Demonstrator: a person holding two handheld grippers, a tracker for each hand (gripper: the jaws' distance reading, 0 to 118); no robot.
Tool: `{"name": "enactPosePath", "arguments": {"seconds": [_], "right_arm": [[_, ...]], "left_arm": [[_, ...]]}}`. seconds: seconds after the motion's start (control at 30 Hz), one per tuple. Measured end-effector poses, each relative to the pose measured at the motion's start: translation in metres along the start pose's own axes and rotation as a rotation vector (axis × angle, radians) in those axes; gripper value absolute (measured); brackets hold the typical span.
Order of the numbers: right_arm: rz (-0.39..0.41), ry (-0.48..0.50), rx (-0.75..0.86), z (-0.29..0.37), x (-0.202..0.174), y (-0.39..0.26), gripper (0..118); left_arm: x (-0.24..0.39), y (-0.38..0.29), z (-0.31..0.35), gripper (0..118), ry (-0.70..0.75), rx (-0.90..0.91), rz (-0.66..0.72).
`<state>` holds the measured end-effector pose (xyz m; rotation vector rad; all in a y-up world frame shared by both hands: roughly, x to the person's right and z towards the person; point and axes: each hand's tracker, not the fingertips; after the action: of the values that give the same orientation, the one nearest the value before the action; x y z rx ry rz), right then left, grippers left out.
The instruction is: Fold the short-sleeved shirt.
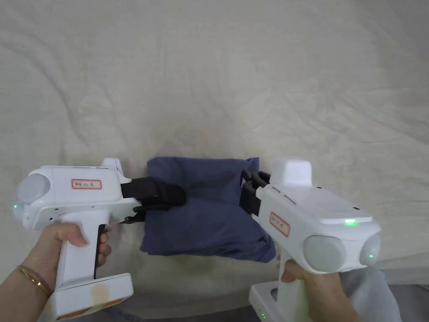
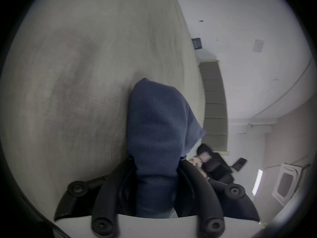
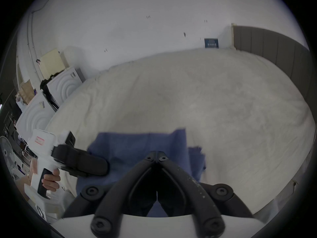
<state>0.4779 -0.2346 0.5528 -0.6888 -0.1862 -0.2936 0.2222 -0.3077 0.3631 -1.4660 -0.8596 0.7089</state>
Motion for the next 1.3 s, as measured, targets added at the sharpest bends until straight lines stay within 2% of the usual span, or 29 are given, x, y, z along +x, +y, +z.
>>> {"name": "enactPosePath", "arguments": {"seconds": [0.13, 0.3, 0.5, 0.63, 0.8, 0.83, 0.9, 0.97, 1.0, 1.07, 1.1, 1.13, 1.17, 1.2, 1.23, 1.3], "right_arm": [[0.013, 0.032, 0.072, 0.039, 0.006, 0.024, 1], [-0.013, 0.070, 0.112, 0.074, 0.011, 0.040, 1], [-0.011, 0.080, 0.105, 0.080, -0.002, 0.047, 1], [-0.015, 0.083, 0.079, 0.069, -0.015, 0.050, 1], [-0.030, 0.073, 0.050, 0.054, -0.027, 0.047, 1], [-0.041, 0.075, 0.041, 0.052, -0.028, 0.046, 1], [-0.051, 0.074, 0.025, 0.047, -0.029, 0.044, 1], [-0.037, 0.067, 0.010, 0.043, -0.028, 0.043, 1], [-0.031, 0.060, 0.003, 0.042, -0.028, 0.043, 1], [-0.026, 0.065, -0.004, 0.045, -0.023, 0.042, 1], [-0.023, 0.066, -0.003, 0.047, -0.021, 0.042, 1], [-0.018, 0.066, -0.001, 0.050, -0.019, 0.042, 1], [-0.012, 0.068, 0.005, 0.053, -0.017, 0.043, 1], [-0.007, 0.070, 0.016, 0.059, -0.015, 0.043, 1], [-0.003, 0.074, 0.032, 0.065, -0.012, 0.044, 1], [0.019, 0.072, 0.072, 0.079, -0.007, 0.048, 1]], "left_arm": [[0.037, 0.003, 0.022, 26, 0.157, 0.020, -0.044], [0.043, 0.024, 0.106, 26, 0.280, 0.124, -0.129], [-0.009, 0.068, 0.251, 26, 0.647, 0.276, -0.122], [-0.053, 0.104, 0.337, 26, 0.919, 0.385, -0.056], [-0.103, 0.145, 0.410, 27, 1.222, 0.453, 0.002], [-0.112, 0.152, 0.418, 30, 1.302, 0.469, 0.031], [-0.126, 0.159, 0.427, 48, 1.473, 0.533, 0.041], [-0.132, 0.158, 0.431, 70, 1.573, 0.628, 0.006], [-0.132, 0.156, 0.432, 74, 1.584, 0.668, -0.008], [-0.121, 0.144, 0.429, 74, 1.529, 0.769, -0.020], [-0.115, 0.139, 0.425, 71, 1.530, 0.814, -0.047], [-0.104, 0.132, 0.417, 58, 1.555, 0.860, -0.103], [-0.092, 0.126, 0.408, 28, 1.566, 0.897, -0.177], [-0.077, 0.124, 0.401, 9, 1.585, 0.919, -0.254], [-0.059, 0.116, 0.390, 2, 1.567, 0.960, -0.325], [-0.016, 0.099, 0.368, 1, 1.443, 1.024, -0.442]]}}
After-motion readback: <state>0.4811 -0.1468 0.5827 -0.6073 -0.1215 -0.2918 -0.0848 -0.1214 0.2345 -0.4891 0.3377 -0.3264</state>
